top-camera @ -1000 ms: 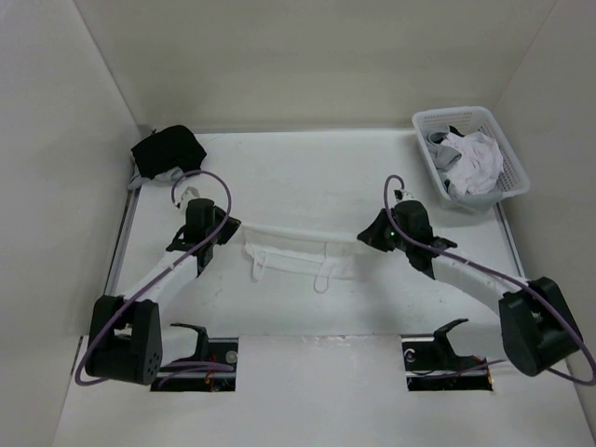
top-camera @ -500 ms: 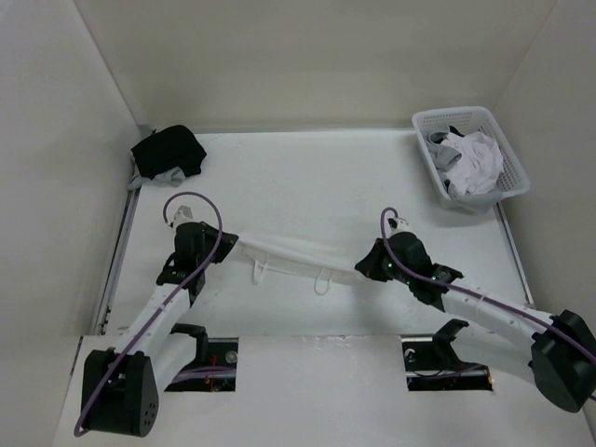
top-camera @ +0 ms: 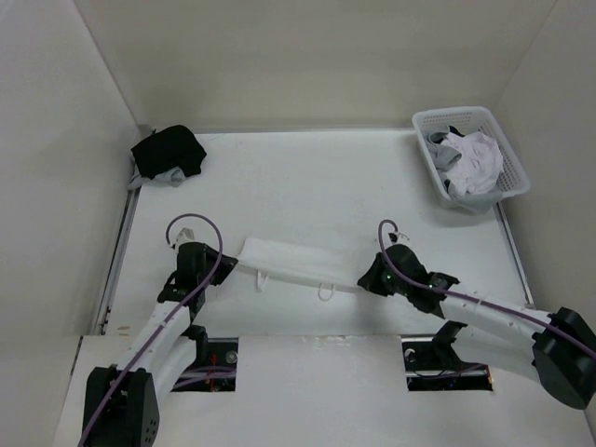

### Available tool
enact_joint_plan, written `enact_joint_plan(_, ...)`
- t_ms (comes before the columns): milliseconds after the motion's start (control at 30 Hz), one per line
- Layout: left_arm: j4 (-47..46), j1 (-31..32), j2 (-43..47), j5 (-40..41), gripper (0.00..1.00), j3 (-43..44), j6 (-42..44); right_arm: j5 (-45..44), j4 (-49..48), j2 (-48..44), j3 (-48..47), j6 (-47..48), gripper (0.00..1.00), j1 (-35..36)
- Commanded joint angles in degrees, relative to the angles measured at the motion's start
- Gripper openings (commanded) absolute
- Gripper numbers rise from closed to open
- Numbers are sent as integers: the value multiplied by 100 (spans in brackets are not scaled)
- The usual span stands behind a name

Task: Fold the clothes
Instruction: Fold the tank top

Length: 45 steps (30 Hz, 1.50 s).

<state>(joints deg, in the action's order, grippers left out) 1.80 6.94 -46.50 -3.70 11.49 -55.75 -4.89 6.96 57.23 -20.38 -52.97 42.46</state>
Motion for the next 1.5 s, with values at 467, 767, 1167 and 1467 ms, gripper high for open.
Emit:
enact_joint_plan(467, 858, 310, 1707, 660, 38, 476, 442, -804, 913, -837, -98, -574, 49, 84)
enact_joint_plan(767, -978, 2964, -1210, 1460, 34, 1154, -225, 4, -896, 296, 130, -64, 54, -769)
enact_joint_plan(1167, -1209, 2475, -1134, 1320, 32, 390, -349, 753, -1804, 1457, 184, -292, 36, -919)
enact_joint_plan(1467, -866, 2368, -668, 1135, 33, 73, -279, 295, -1104, 45, 369, -539, 3, -910)
